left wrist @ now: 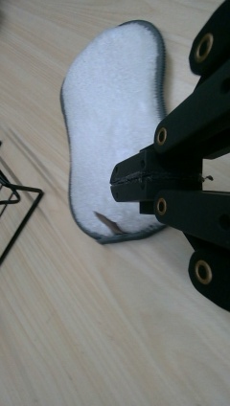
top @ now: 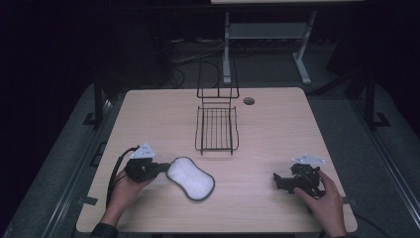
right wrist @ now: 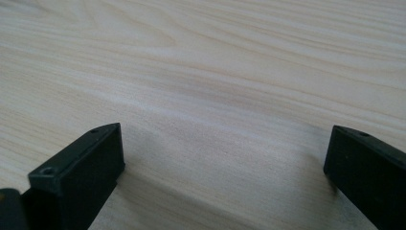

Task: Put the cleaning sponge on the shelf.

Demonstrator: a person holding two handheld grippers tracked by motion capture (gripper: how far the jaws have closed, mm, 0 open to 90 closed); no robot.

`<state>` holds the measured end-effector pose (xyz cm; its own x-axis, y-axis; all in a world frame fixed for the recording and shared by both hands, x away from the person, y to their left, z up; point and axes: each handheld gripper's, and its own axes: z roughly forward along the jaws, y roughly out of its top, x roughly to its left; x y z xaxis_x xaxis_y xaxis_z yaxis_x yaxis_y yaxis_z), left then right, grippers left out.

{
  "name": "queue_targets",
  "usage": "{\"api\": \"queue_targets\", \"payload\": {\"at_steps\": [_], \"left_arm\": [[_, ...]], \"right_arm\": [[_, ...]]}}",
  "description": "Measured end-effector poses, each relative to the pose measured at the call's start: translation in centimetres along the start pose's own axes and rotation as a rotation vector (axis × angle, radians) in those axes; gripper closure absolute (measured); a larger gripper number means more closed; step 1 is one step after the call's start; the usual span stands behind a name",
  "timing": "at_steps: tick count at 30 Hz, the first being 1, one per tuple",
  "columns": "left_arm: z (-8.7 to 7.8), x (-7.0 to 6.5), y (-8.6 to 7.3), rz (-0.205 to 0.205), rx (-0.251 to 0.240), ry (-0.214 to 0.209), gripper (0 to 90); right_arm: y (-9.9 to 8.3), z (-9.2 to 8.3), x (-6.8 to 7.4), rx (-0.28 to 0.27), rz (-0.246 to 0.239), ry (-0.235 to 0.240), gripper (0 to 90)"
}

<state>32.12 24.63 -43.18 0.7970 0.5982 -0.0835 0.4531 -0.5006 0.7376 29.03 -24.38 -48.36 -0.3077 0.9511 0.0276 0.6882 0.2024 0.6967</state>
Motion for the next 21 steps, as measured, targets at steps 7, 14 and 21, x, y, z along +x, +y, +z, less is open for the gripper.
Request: {"api": "queue_targets", "payload": {"at_steps": [7, 14, 21], "left_arm": [[1.4, 0.3, 1.8, 0.024, 0.009, -0.02, 89.8], [3.3, 1.0, 2.9, 0.028, 0.034, -0.042, 89.8], [5.1, 1.6, 3.9, 0.03, 0.053, -0.055, 89.8]], "right_arm": [[0.0, 0.0, 0.0, 0.0, -0.001, 0.0, 0.0], [0.0, 0.0, 0.0, 0.0, -0.001, 0.001, 0.0], [0.0, 0.0, 0.0, 0.0, -0.001, 0.001, 0.0]]}}
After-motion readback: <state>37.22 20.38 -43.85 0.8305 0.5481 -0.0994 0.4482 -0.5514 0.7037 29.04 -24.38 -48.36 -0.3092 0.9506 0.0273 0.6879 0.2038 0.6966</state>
